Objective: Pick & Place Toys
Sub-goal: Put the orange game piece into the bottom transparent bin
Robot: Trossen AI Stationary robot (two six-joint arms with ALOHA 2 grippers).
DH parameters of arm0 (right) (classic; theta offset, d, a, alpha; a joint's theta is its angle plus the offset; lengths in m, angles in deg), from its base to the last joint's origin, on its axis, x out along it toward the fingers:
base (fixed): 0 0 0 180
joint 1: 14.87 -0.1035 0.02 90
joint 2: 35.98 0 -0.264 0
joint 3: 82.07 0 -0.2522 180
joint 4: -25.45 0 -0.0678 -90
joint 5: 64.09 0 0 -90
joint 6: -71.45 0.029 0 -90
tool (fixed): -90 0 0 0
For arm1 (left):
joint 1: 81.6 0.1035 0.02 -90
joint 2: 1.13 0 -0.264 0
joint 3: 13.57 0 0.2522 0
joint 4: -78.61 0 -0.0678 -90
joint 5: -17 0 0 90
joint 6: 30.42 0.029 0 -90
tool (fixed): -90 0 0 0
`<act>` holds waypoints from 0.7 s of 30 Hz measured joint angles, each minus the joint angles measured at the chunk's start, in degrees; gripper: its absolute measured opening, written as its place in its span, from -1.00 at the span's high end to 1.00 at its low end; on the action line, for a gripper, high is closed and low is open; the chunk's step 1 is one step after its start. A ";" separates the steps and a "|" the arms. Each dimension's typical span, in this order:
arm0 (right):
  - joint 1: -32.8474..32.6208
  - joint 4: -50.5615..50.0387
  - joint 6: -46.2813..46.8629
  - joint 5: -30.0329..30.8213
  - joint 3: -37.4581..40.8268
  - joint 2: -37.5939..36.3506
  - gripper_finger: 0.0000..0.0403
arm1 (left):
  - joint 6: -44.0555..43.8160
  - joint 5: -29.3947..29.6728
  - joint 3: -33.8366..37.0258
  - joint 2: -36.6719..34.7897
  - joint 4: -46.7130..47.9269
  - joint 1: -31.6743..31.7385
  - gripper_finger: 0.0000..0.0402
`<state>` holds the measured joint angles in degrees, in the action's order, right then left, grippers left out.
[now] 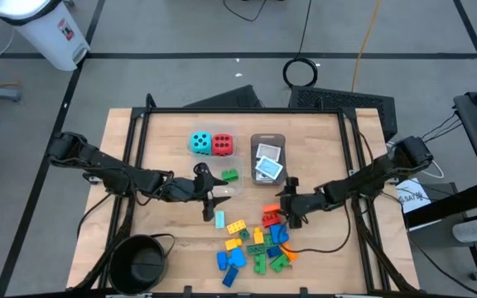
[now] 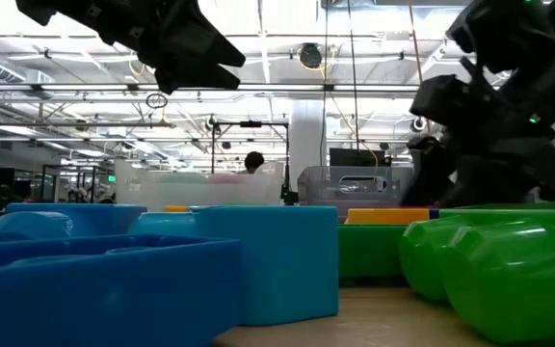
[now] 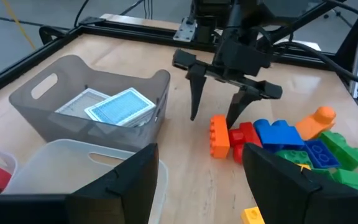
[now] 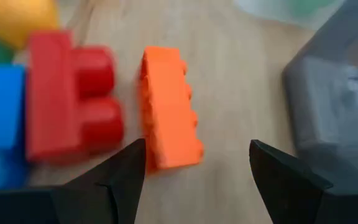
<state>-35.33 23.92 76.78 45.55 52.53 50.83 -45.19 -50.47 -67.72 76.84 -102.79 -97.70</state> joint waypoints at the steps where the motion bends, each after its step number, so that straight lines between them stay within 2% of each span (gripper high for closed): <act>1: -0.70 -1.18 0.22 0.59 0.00 -0.39 -0.26 | -0.47 -0.01 0.00 0.00 0.01 0.00 -0.18; 5: -3.52 -7.09 2.65 4.56 0.00 -3.44 -0.26 | -0.60 -0.01 0.01 0.00 -0.02 0.00 -0.18; 7: -4.58 -9.66 4.63 4.37 0.00 -5.80 -0.26 | -0.61 -0.01 0.01 0.00 -0.08 0.00 -0.18; 11: -5.71 -8.42 6.39 4.33 0.00 -8.26 -0.26 | -0.53 -0.03 0.01 0.00 -0.11 0.00 -0.18; 17: -3.34 -5.52 5.91 3.80 0.00 -5.81 -0.24 | -0.57 -0.07 0.01 0.00 -0.12 0.00 -0.18; 21: -1.46 -2.74 5.15 -1.86 0.00 -1.58 -0.15 | -0.58 -0.12 0.01 0.00 -0.30 0.00 -0.18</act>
<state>-36.80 21.18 81.93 43.69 52.53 49.24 -45.78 -50.58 -67.71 76.84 -103.09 -97.70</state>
